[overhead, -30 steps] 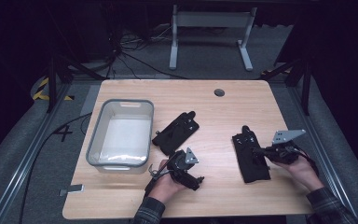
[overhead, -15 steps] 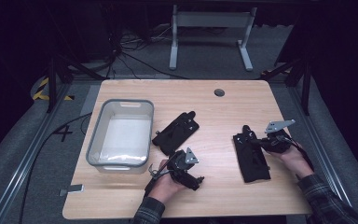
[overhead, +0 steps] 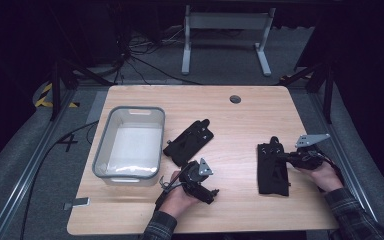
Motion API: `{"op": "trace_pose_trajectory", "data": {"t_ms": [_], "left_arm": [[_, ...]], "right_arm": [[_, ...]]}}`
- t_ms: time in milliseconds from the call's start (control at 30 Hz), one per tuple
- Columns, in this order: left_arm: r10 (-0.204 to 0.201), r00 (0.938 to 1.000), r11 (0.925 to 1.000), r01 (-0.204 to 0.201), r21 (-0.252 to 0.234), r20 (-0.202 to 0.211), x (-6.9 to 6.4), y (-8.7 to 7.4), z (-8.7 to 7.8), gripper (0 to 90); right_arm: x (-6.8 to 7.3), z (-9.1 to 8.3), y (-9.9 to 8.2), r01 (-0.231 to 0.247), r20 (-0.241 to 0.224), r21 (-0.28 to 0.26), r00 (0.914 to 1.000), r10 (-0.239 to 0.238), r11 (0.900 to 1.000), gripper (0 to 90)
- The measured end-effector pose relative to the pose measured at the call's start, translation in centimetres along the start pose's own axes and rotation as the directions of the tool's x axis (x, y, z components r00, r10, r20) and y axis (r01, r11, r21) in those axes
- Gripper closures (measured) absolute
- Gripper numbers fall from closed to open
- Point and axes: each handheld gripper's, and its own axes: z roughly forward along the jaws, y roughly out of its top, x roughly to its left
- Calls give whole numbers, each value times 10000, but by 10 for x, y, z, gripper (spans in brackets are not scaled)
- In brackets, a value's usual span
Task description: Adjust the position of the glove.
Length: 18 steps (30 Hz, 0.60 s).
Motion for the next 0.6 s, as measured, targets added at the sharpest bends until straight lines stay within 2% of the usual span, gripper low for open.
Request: {"op": "trace_pose_trajectory", "data": {"t_ms": [67,100,133,167,200,233,267,467,600], "left_arm": [[1,10000,10000,-1,1,-1,0,0,0,0],[-12,10000,10000,12,-1,0,0,0,0,0],[-14,10000,10000,14,-1,-3,0,0,0,0],[-2,10000,10000,2,-1,-4,0,0,0,0],[-2,10000,10000,2,-1,-4,0,0,0,0],[-1,10000,10000,1,0,-5,0,0,0,0],[-1,10000,10000,1,0,-5,0,0,0,0],[-11,10000,10000,11,3,-5,0,0,0,0],[-100,9999,9999,102,117,-105,0,2,-2,23]], "right_arm": [[2,-4,-2,-102,240,-101,9997,105,9999,772],[2,-4,-2,-102,240,-101,9997,105,9999,772],[1,-8,-6,-283,462,-177,9985,291,9994,676],[1,-9,-8,-347,551,-208,9978,358,9992,634],[1,-9,-8,-347,551,-208,9978,358,9992,634],[-1,-12,-16,-632,830,-287,9944,653,9976,519],[-1,-12,-16,-632,830,-287,9944,653,9976,519],[-5,-23,-40,-1185,1568,-526,9796,1254,9916,282],[-4,-20,-48,-1458,1682,-349,9743,1496,9887,184]]}}
